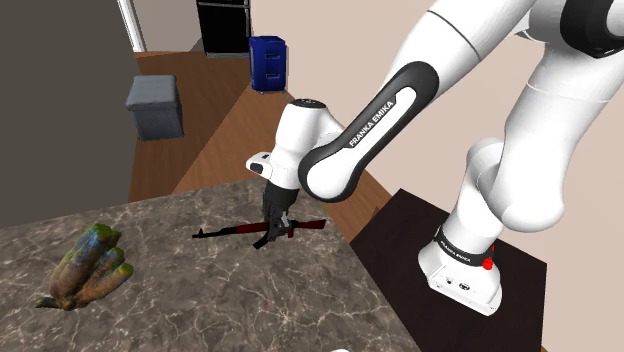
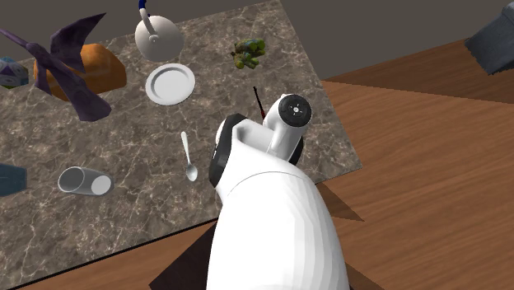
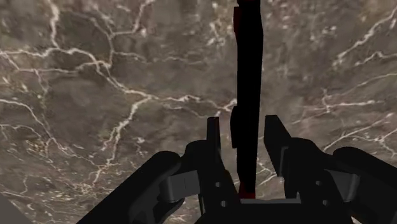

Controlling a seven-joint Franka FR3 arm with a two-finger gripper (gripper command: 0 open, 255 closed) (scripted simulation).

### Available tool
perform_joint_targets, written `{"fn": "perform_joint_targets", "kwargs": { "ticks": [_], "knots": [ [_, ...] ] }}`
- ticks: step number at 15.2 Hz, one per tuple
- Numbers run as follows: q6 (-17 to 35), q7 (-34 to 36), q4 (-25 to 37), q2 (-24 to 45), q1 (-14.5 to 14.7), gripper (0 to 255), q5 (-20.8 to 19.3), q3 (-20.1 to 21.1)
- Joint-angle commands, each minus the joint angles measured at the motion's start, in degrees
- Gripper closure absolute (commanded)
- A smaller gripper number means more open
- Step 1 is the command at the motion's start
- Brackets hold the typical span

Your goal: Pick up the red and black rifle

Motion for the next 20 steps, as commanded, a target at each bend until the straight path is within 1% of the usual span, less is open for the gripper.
{"fn": "perform_joint_targets", "kwargs": {
  "ticks": [1,8,20],
  "knots": [
    [0.1,0.0,0.0,0.0,0.0,255,0.0,0.0],
    [0.1,-0.2,-0.1,0.0,0.0,255,0.1,0.0],
    [-9.9,2.8,1.7,-8.3,-0.5,255,-2.5,-0.5]
  ]
}}
